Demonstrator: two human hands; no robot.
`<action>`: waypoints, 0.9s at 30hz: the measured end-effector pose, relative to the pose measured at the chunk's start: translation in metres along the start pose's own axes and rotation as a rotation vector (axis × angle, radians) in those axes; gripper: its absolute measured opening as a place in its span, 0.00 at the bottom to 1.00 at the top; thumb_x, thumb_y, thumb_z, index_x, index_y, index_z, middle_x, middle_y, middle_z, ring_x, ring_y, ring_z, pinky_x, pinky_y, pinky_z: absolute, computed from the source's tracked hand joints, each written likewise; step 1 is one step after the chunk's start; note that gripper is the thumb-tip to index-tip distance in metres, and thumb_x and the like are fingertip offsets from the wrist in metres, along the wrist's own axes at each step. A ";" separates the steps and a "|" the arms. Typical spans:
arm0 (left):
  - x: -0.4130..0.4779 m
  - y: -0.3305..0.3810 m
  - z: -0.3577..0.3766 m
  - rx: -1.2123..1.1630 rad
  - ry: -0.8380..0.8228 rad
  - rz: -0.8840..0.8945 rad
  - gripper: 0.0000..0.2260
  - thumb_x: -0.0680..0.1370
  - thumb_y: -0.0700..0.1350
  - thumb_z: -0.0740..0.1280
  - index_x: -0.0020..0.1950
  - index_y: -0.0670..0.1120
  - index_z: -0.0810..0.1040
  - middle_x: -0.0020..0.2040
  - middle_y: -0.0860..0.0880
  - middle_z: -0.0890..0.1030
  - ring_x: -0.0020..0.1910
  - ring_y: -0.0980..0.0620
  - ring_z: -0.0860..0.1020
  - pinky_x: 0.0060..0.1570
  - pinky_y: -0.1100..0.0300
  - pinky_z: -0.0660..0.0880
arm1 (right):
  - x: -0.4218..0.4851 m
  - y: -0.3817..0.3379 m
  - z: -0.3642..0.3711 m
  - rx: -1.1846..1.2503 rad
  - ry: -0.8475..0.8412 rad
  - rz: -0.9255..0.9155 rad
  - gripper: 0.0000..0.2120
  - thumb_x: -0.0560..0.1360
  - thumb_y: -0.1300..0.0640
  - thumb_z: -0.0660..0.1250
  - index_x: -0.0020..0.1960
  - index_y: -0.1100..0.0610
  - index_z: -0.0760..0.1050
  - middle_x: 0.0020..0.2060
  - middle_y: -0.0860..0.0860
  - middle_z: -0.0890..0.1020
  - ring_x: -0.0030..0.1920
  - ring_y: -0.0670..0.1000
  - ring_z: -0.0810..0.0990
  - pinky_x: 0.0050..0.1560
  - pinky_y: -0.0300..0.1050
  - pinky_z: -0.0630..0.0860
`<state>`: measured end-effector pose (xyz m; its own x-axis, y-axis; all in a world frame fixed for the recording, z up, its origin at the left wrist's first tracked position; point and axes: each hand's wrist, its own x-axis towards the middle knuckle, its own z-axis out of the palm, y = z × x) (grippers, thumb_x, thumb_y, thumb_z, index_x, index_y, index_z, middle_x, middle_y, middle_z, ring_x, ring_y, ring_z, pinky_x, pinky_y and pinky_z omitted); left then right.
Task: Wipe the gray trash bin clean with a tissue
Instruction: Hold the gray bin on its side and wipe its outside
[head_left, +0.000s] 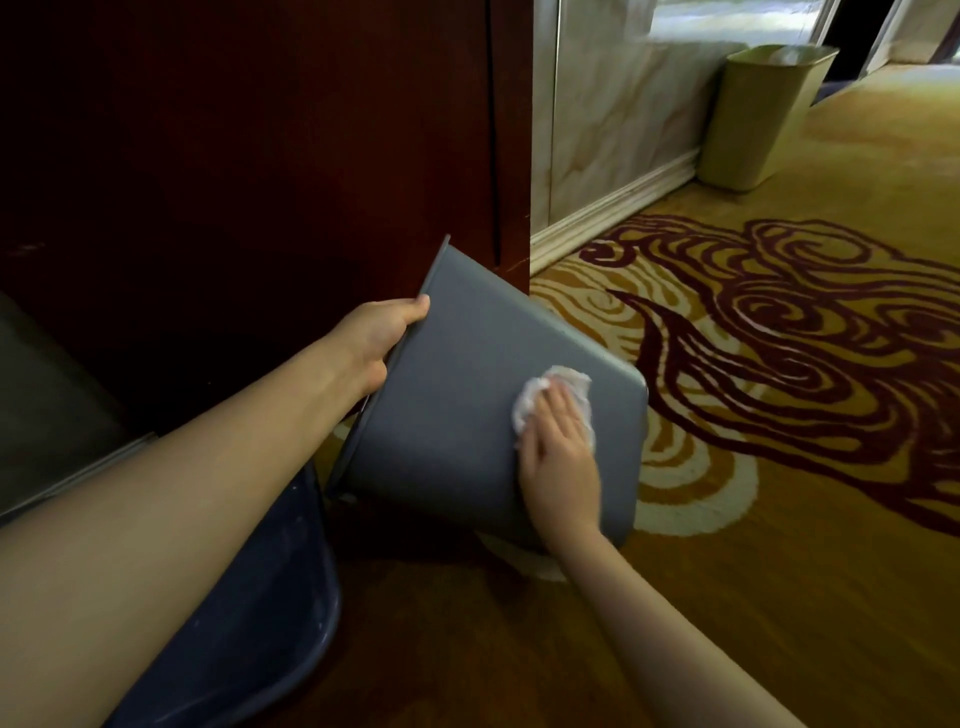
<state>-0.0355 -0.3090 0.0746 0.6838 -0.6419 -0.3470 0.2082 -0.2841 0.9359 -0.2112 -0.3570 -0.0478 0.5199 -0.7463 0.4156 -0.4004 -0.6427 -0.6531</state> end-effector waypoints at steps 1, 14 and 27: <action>0.000 0.000 0.000 0.003 0.013 0.001 0.13 0.79 0.46 0.61 0.60 0.44 0.76 0.49 0.45 0.81 0.47 0.47 0.80 0.40 0.53 0.77 | -0.007 0.018 -0.004 0.007 0.022 0.098 0.18 0.79 0.60 0.58 0.68 0.59 0.69 0.71 0.54 0.67 0.70 0.42 0.55 0.72 0.41 0.50; -0.005 0.013 0.013 -0.018 0.026 -0.056 0.10 0.78 0.46 0.62 0.55 0.42 0.76 0.46 0.45 0.80 0.43 0.49 0.79 0.34 0.55 0.76 | -0.022 -0.002 -0.029 0.220 0.244 0.125 0.12 0.78 0.58 0.56 0.50 0.60 0.77 0.48 0.55 0.81 0.51 0.49 0.78 0.52 0.44 0.76; -0.005 0.015 0.024 0.015 0.050 -0.130 0.16 0.81 0.46 0.56 0.65 0.39 0.70 0.64 0.41 0.75 0.60 0.44 0.74 0.50 0.51 0.71 | -0.052 -0.043 0.026 -0.197 0.017 -0.218 0.21 0.79 0.51 0.53 0.70 0.57 0.64 0.71 0.54 0.67 0.74 0.51 0.56 0.72 0.55 0.51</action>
<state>-0.0525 -0.3275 0.0888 0.6856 -0.5629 -0.4617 0.2872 -0.3736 0.8820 -0.2017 -0.2860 -0.0582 0.5974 -0.5888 0.5444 -0.4202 -0.8080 -0.4129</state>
